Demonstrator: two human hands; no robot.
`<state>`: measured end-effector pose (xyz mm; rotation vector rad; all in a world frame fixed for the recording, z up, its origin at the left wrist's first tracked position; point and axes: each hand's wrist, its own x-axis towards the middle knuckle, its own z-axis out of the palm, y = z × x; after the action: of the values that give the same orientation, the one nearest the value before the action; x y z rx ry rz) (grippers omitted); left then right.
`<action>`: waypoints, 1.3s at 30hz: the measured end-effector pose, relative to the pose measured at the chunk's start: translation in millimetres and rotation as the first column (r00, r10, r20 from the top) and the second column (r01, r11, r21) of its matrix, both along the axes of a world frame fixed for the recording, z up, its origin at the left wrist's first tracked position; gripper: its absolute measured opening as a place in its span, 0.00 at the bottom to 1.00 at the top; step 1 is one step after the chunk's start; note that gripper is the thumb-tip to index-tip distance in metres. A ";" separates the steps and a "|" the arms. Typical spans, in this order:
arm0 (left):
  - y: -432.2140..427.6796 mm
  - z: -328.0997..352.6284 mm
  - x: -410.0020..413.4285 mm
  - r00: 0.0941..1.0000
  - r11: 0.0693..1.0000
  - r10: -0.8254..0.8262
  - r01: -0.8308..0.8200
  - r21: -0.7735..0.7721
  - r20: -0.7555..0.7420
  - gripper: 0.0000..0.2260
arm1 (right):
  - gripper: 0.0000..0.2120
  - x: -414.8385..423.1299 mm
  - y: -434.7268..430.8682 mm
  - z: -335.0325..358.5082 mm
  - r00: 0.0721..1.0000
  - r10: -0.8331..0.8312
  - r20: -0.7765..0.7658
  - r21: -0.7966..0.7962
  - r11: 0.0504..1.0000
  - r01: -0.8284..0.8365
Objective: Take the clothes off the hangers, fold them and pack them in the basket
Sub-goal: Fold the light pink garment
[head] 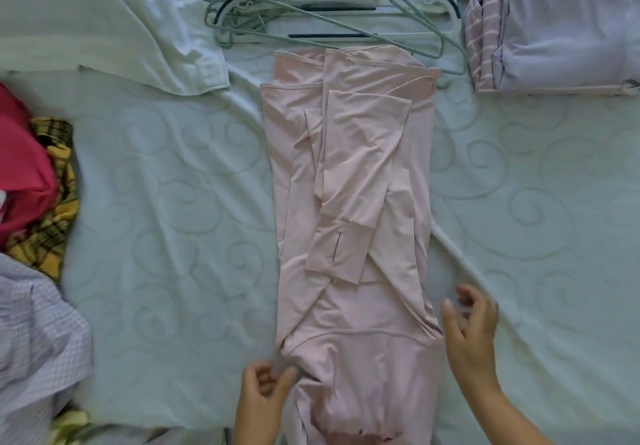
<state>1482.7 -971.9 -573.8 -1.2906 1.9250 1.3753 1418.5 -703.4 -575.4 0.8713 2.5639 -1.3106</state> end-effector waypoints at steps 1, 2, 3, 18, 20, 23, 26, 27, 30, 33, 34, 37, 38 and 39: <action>3.6 -2.2 18.1 0.997 0.999 -0.053 0.052 0.005 0.058 0.41 | 0.31 18.4 -0.8 2.9 0.997 -0.052 0.055 -0.041 0.998 0.055; 8.7 -4.8 31.4 0.987 0.991 -0.128 0.130 -0.019 0.093 0.43 | 0.30 34.4 -2.0 3.8 0.990 -0.093 0.110 -0.087 0.991 0.103; 13.8 -6.3 38.8 0.974 0.980 -0.192 0.197 -0.036 0.117 0.41 | 0.30 46.3 -3.6 2.5 0.980 -0.112 0.162 -0.124 0.983 0.133; 26.5 -5.4 -8.3 0.998 0.999 0.024 -0.027 0.043 0.051 0.29 | 0.15 37.2 -12.4 4.7 0.920 -0.141 0.367 -0.292 0.921 0.257; 34.1 3.3 7.1 0.988 0.999 -0.049 0.048 0.010 0.143 0.33 | 0.23 52.6 -11.9 7.5 0.896 -0.041 0.442 -0.314 0.929 0.197; 43.0 10.0 23.0 0.801 0.848 -0.498 0.530 -0.005 0.332 0.31 | 0.35 85.3 -17.1 5.2 0.787 0.163 0.596 -0.343 0.937 0.065; 37.2 3.1 28.0 0.563 0.616 -0.721 0.788 0.002 0.405 0.26 | 0.11 98.8 -19.0 4.5 0.652 0.366 0.664 -0.386 0.915 -0.120; 31.9 2.4 27.5 0.568 0.623 -0.731 0.782 0.030 0.378 0.24 | 0.06 97.4 -16.3 4.9 0.627 0.410 0.662 -0.409 0.899 -0.156; 6.2 6.5 24.7 0.652 0.687 -0.727 0.696 0.210 0.217 0.23 | 0.06 84.3 -3.2 9.7 0.606 0.490 0.627 -0.482 0.855 -0.192; -17.6 14.4 17.9 0.696 0.678 -0.713 0.655 0.335 0.084 0.22 | 0.05 66.8 14.4 18.8 0.595 0.540 0.595 -0.557 0.811 -0.180; -20.7 17.3 13.1 0.685 0.658 -0.726 0.670 0.344 0.055 0.20 | 0.03 60.2 20.1 22.7 0.565 0.568 0.599 -0.580 0.794 -0.182; -25.7 19.8 -25.5 0.830 0.812 -0.556 0.532 0.241 0.041 0.21 | 0.07 23.9 36.5 29.7 0.591 0.520 0.617 -0.501 0.839 -0.215; -27.5 18.4 -47.4 0.880 0.871 -0.474 0.465 0.158 0.024 0.20 | 0.08 4.4 41.4 29.2 0.689 0.422 0.589 -0.415 0.890 -0.191; -29.7 15.1 -72.5 0.910 0.908 -0.414 0.414 0.062 -0.010 0.18 | 0.08 -18.1 46.2 25.7 0.787 0.315 0.530 -0.326 0.933 -0.154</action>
<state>1410.1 -1001.6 -558.7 -0.7879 1.9895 1.1991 1400.4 -657.2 -549.7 0.7191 1.8967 -1.0693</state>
